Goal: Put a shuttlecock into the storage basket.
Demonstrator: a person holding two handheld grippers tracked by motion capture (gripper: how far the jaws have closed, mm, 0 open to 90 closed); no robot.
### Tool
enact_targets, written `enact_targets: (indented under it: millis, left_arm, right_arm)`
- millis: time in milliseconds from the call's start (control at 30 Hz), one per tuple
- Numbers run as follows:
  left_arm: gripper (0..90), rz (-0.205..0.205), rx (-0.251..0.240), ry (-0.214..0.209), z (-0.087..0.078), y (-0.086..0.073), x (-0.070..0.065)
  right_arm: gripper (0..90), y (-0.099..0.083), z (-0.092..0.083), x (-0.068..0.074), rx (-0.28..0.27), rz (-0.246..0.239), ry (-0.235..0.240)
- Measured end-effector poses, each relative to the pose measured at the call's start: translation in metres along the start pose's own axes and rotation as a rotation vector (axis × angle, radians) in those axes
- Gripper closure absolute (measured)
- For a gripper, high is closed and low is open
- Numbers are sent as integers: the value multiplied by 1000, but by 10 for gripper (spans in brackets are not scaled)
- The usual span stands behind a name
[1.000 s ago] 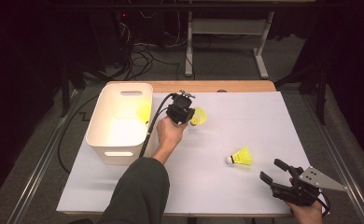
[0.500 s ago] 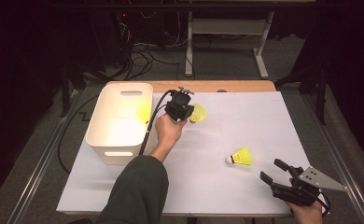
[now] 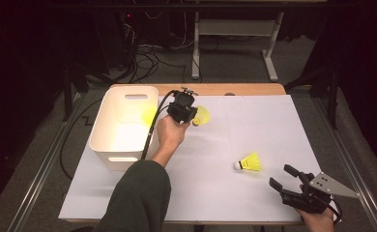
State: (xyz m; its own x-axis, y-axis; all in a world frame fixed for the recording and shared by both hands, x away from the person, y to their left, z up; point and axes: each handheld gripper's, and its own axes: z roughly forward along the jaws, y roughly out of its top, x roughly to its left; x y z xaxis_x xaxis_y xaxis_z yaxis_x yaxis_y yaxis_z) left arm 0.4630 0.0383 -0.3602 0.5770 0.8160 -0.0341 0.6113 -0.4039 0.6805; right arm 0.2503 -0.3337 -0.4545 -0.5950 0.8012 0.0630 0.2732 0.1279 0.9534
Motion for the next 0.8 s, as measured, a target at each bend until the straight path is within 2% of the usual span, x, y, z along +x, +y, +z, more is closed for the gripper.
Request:
enact_targets:
  millis: [800]
  left_arm:
    - [899,-19,-11,-23,-13,1,7]
  right_arm:
    - [261,0,0,0,2,0,-2]
